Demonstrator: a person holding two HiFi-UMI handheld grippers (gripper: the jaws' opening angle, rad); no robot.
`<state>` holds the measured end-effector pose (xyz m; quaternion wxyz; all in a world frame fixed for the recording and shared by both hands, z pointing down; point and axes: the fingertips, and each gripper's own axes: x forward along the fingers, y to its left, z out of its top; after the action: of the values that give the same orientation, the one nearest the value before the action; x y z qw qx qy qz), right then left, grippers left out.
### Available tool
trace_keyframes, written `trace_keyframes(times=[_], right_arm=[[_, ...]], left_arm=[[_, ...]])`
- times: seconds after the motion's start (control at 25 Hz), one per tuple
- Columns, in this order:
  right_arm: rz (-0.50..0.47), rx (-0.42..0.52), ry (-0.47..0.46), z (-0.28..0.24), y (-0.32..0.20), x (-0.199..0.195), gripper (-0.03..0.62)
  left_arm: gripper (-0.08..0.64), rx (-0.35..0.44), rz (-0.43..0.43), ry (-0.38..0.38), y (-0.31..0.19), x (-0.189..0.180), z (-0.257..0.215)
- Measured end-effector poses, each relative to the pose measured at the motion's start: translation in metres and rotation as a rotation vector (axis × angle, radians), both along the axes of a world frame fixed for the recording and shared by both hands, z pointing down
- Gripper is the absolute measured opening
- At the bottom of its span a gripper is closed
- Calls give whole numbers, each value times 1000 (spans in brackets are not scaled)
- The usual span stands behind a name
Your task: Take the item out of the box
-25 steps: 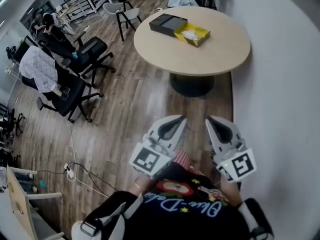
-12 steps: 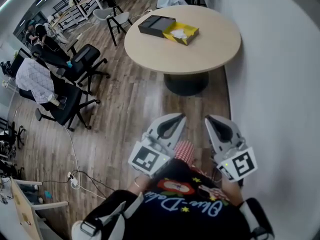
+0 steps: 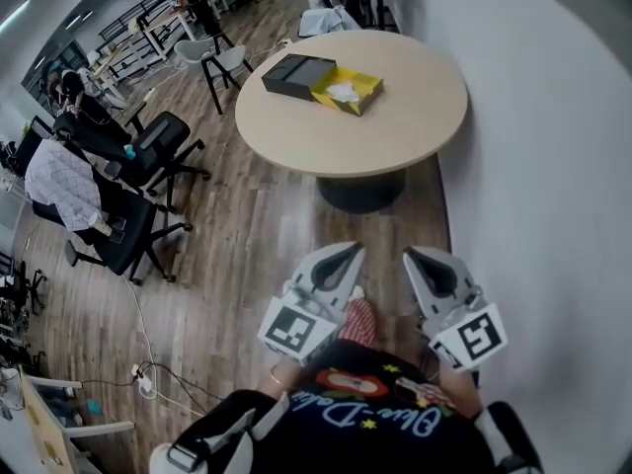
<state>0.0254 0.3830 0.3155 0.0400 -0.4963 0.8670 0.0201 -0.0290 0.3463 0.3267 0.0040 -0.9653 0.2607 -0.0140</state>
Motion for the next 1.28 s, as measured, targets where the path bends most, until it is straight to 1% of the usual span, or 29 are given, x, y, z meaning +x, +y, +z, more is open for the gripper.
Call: trace_keyframes(times=[0.08,0.28,0.4,0.52,0.6,0.64,0.76,0.84,1.0,1.28], right_arm=[[4,3,4,-2,-13,5,-5],[29,-8,32,3,-57,24,-5],[5,10,62,-3,-81,20,-5],[3,9,45,-8,-104,19,-5],[6,6,26,-13,-117,18,-5],[8,6,30,-14,-124,18,-5],[4,7,67,-10,-145,17,-5],[5,3,71,-10,-157,15,-5],[20,-16,117,-10,-176,15,-5],[36,-27,134,-16,-211,7,-3]], left_arm=[[-14,-6,4,5,-16,5,1],[-14,15,20,30,-59,21,-2],[-14,5,18,23,-84,22,1],[-14,-18,26,24,-105,23,3],[-14,-21,26,26,-117,22,0],[-14,-21,26,27,-125,21,-1],[-14,-13,26,43,-150,19,-2],[-14,-21,25,57,-164,18,-1],[-14,-28,34,75,-185,15,-6],[-14,-45,30,100,-221,4,-2]])
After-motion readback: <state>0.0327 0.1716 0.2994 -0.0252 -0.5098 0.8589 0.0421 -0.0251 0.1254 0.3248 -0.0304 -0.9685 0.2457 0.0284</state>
